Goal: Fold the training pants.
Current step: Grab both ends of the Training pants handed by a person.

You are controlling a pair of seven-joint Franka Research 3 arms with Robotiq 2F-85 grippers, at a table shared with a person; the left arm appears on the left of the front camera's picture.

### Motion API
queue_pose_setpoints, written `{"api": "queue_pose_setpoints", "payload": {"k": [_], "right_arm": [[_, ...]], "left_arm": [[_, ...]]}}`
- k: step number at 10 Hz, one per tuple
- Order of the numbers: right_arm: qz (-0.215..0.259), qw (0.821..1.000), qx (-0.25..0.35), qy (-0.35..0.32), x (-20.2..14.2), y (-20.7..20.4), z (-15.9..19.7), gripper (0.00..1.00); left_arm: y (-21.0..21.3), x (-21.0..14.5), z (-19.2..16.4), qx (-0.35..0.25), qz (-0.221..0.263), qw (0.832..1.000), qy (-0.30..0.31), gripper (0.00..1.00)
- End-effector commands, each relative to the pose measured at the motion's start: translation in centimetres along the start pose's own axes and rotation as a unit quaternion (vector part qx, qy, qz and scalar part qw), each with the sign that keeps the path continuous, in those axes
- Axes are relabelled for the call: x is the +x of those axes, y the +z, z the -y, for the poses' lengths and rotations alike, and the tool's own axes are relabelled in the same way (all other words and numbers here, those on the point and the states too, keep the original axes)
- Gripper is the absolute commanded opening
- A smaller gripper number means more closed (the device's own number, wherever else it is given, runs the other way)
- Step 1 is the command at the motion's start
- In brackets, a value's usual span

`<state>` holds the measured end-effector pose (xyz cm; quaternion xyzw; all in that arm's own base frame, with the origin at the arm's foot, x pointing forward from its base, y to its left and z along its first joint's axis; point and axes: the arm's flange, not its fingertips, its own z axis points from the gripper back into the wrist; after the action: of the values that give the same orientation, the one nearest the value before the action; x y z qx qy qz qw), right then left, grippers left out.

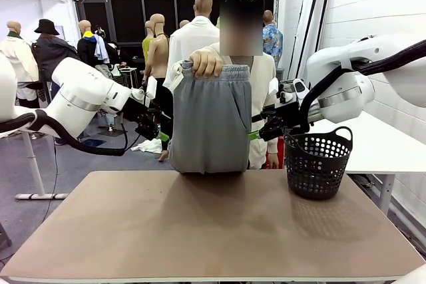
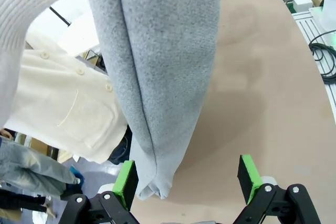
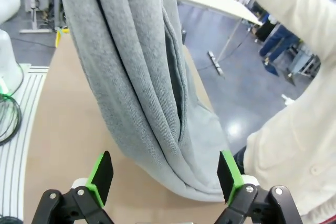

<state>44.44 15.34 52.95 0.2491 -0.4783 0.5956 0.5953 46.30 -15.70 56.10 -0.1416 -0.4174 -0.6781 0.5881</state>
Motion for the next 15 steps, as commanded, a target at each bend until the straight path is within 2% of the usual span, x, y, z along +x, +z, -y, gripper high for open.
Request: {"api": "queue_pose_setpoints", "payload": {"k": [1,3,7,13,15], "right_arm": [[0.031,0.999,0.006,0.013,-0.3,-0.3,0.2,1.0],[0.04,0.999,0.009,0.019,-0.1,-0.1,-0.1,1.0],[0.054,0.998,0.019,0.027,0.7,-0.3,0.1,1.0],[0.112,0.992,0.06,0.028,3.6,-0.1,-0.2,1.0],[0.113,0.991,0.06,0.029,3.8,-0.3,-0.1,1.0]], "left_arm": [[-0.3,-0.6,-0.8,0.001,0.029,0.999,-0.022,1.0],[-0.7,-0.3,-1.1,0.0,0.047,0.998,-0.029,1.0],[-0.9,0.3,-1.3,-0.028,0.121,0.992,-0.017,1.0],[-0.9,2.5,-0.9,-0.021,0.152,0.988,-0.013,1.0],[-0.6,3.5,-0.7,-0.02,0.181,0.983,-0.011,1.0]]}}
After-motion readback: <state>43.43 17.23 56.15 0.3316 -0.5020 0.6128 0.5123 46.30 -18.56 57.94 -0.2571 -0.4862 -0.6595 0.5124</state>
